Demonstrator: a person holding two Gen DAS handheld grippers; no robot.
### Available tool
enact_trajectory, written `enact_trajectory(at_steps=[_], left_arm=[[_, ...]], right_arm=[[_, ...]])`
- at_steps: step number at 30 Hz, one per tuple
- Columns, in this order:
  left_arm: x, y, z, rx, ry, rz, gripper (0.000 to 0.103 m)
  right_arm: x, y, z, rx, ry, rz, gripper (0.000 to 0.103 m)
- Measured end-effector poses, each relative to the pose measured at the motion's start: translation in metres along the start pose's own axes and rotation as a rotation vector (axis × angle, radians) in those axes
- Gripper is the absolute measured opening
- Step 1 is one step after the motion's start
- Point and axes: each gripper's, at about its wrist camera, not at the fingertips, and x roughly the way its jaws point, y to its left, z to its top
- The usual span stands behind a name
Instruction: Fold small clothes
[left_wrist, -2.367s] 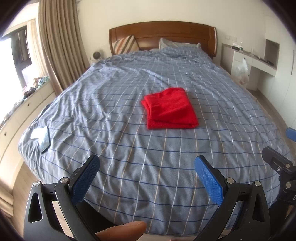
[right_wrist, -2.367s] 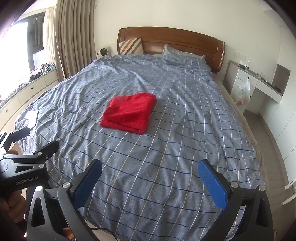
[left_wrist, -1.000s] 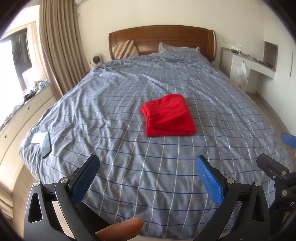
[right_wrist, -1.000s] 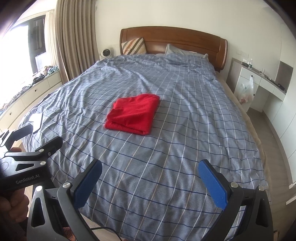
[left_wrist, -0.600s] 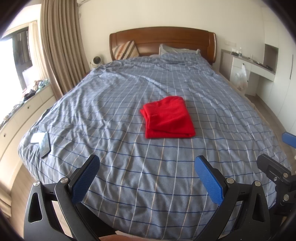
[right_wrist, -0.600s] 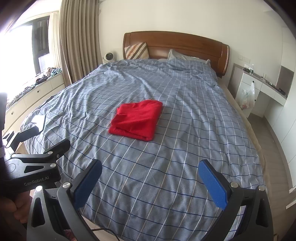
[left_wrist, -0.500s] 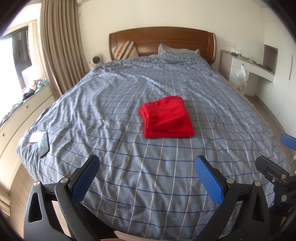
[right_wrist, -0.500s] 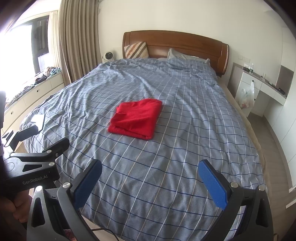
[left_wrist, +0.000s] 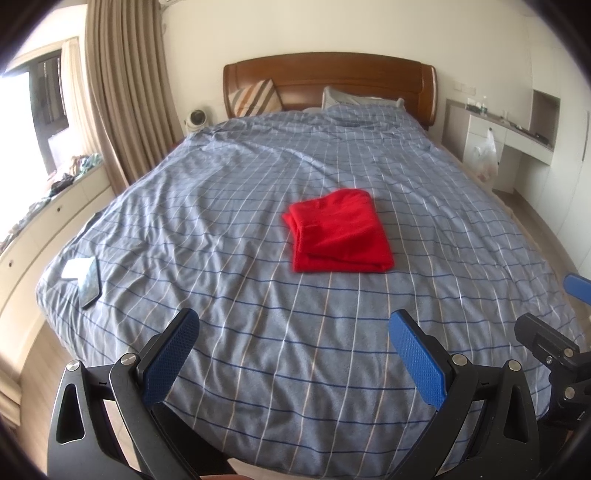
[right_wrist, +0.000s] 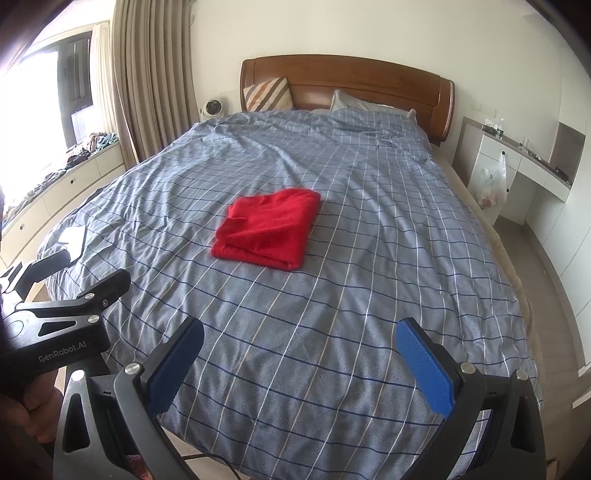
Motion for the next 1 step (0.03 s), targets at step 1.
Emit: enact_trajectory(at_steps=[1], left_arm=[[0.0001, -0.0005, -0.0002, 0.003, 0.001, 0.0, 0.103]], right_arm=[[0.0003, 0.0004, -0.0004, 0.002, 0.001, 0.0, 0.102]])
